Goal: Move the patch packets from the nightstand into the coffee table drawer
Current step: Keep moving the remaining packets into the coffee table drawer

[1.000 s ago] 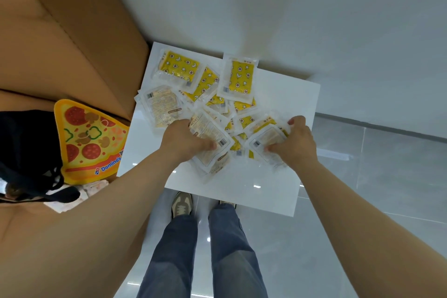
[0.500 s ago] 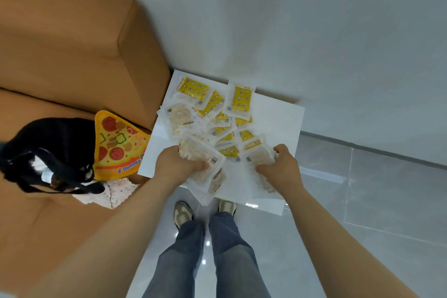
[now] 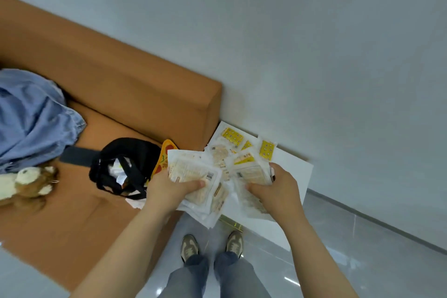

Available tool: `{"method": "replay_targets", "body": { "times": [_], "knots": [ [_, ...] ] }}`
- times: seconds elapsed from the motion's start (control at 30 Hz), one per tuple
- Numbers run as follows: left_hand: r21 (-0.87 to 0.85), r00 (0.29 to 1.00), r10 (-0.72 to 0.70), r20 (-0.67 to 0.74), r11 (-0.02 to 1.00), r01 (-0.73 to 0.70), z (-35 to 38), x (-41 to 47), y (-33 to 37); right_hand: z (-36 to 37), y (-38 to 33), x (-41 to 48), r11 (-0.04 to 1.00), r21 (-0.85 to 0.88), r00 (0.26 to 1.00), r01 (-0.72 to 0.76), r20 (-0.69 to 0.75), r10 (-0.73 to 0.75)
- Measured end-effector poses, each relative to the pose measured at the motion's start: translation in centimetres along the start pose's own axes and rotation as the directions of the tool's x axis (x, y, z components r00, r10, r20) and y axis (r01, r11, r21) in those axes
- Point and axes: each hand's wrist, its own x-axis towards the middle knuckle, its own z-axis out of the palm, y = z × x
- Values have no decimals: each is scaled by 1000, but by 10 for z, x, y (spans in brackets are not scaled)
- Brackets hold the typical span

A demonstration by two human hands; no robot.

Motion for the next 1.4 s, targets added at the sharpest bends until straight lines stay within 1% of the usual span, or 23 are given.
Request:
{"method": "replay_targets", "body": {
  "times": [0.13,0.27,0.43,0.6,0.73,0.87,0.97,1.07,1.2,1.33,1.4],
  "knots": [
    [-100,995,64,-77,992,-72,-35,-24,27,1,-55,-8,992,7,991,129,44,-129],
    [-174,977,95,-191,976,-129,-56,-50,42,-4,-99,-10,957,3,949,291,128,-289],
    [-330,923,28,-383,929,-165,-61,-90,39,-14,-140,-13,879,-11,841,477,297,-453],
    [-447,839,-66,-540,867,-220,-65,-135,19,-4,-164,-29,785,14,698,619,448,-559],
    [-487,752,-133,-646,830,-272,-81,-171,-4,18,-176,-54,717,65,574,694,551,-606],
    [-502,671,-177,-720,800,-328,-98,-207,-23,43,-186,-87,650,126,440,749,639,-631],
    [-508,598,-220,-770,778,-368,-111,-235,-43,64,-192,-117,599,171,340,782,689,-640],
    [-521,537,-267,-800,753,-401,-122,-265,-69,86,-194,-153,574,211,255,791,739,-623],
    [-532,464,-318,-827,711,-461,-136,-314,-112,123,-186,-213,537,255,161,804,776,-610],
    [-554,399,-391,-829,673,-490,-154,-371,-172,158,-169,-289,499,304,56,811,810,-584],
    [-553,364,-417,-833,668,-498,-163,-404,-202,175,-157,-329,495,322,15,807,827,-562]
  ]
}}
